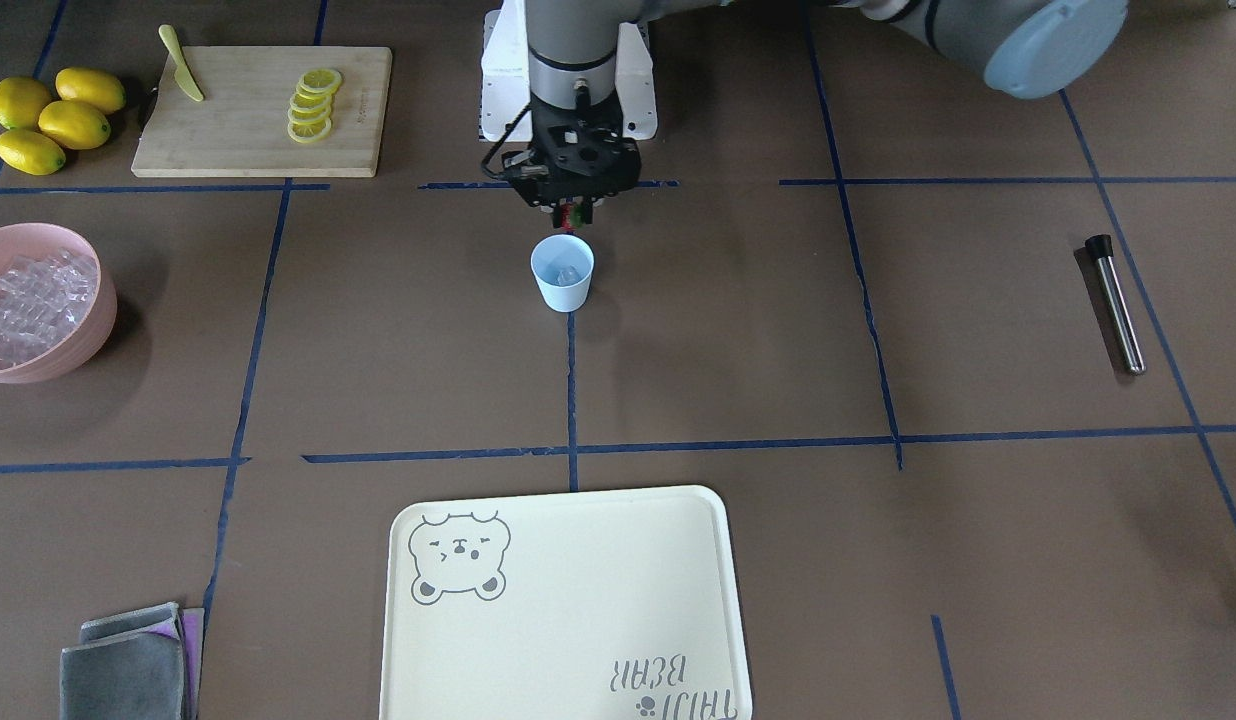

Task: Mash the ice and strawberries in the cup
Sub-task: 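Carry the strawberry with the left gripper over the light-blue cup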

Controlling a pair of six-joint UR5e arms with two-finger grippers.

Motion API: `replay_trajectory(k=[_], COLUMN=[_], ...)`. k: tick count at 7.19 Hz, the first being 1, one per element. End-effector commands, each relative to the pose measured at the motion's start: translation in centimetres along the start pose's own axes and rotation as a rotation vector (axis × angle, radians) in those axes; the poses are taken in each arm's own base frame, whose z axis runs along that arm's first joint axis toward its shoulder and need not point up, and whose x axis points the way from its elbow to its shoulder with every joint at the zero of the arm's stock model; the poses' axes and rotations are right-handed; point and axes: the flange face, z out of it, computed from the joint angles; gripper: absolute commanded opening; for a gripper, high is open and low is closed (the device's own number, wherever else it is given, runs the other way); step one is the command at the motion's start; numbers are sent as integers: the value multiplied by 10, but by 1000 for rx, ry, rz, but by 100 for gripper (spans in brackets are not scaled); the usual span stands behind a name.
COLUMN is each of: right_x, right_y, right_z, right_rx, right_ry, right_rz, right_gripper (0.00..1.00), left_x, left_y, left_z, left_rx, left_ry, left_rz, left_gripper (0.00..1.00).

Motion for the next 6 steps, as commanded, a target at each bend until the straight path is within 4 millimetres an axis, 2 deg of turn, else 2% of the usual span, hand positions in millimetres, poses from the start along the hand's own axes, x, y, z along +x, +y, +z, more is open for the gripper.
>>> replay_trajectory(k=[1,2,3,4,6], right_x=[0,0,1,1,1], right_y=[0,0,0,0,0], right_z=[0,0,1,1,1], right_rx=[-1,-1,-2,-2,-2], right_ry=[1,0,-1,-1,1], right_rz=[1,1,2,2,2], right_gripper=[99,99,99,99,99], left_x=[17,5,-14,-23,-25], left_y=[33,33,28,21,-6], left_z=[28,36,57,64,52], left_rx=[9,5,11,21,48], left_ry=[-10,-10,22,40,50], left_rz=[-8,28,57,69,47], left_gripper=[0,0,0,0,0])
